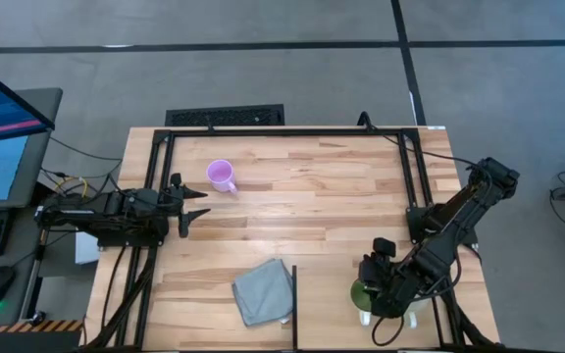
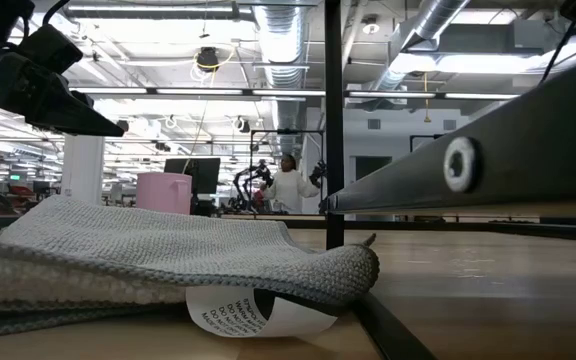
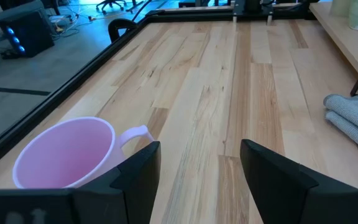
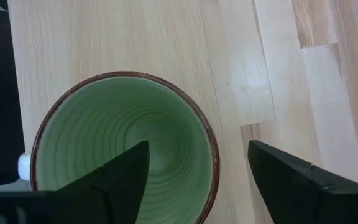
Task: Stack small to large cups/mugs on shelf
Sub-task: Put the pink mug on the shelf
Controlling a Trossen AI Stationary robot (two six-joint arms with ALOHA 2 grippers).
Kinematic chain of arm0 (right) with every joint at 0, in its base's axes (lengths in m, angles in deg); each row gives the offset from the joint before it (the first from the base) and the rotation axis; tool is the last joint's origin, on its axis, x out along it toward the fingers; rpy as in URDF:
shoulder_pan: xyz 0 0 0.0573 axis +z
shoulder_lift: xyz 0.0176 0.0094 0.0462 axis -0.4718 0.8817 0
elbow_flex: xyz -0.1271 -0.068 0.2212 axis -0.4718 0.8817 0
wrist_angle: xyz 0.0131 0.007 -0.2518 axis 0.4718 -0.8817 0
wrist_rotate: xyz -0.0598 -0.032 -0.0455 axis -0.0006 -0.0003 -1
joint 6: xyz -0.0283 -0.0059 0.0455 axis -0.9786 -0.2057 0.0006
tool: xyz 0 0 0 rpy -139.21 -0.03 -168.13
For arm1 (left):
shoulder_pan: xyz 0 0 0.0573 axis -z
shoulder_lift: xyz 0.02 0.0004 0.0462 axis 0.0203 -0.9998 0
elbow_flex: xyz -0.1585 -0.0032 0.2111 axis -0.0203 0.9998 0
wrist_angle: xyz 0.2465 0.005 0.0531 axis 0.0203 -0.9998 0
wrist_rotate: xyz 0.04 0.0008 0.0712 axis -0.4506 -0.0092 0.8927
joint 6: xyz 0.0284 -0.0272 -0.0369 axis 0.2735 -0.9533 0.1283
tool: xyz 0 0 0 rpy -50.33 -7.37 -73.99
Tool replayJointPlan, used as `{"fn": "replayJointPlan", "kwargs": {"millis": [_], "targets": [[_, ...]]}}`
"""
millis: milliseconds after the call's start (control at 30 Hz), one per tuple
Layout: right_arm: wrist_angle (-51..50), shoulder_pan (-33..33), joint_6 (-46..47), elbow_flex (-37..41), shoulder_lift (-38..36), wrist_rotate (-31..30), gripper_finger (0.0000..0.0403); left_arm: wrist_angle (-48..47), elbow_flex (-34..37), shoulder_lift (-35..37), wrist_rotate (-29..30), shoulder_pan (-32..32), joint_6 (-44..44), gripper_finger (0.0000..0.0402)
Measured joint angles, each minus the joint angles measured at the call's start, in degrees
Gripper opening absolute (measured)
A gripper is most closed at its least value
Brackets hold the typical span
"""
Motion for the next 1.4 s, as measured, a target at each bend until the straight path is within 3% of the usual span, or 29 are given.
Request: {"fn": "replayJointPlan", "kwargs": {"millis": [467, 600, 800, 1100, 1400], "targets": [[-0.09, -2.98, -0.32, -0.11, -8.86, 1.66, 0.0297, -0.02, 0.0, 0.0, -0.02, -0.01, 0.0, 0.0213], [-0.09, -4.89, -1.54, -0.17, -13.28, -1.52, 0.0297, -0.04, 0.0, 0.0, -0.02, 0.0, 0.0, 0.0213], [-0.11, -9.61, -15.59, -0.17, -19.79, -3.25, 0.0297, -0.07, 0.0, 0.0, -0.02, -0.01, 0.0, 0.0213], [0.37, -18.75, -30.36, -0.17, -25.05, -17.63, 0.0297, -0.25, 0.0, 0.0, -0.02, -0.02, 0.06, 0.0213], [2.72, -33.79, -39.75, -0.09, -30.1, -20.65, 0.0297, -0.35, 0.0, 0.0, -0.02, -0.02, 2.13, 0.0213]]}}
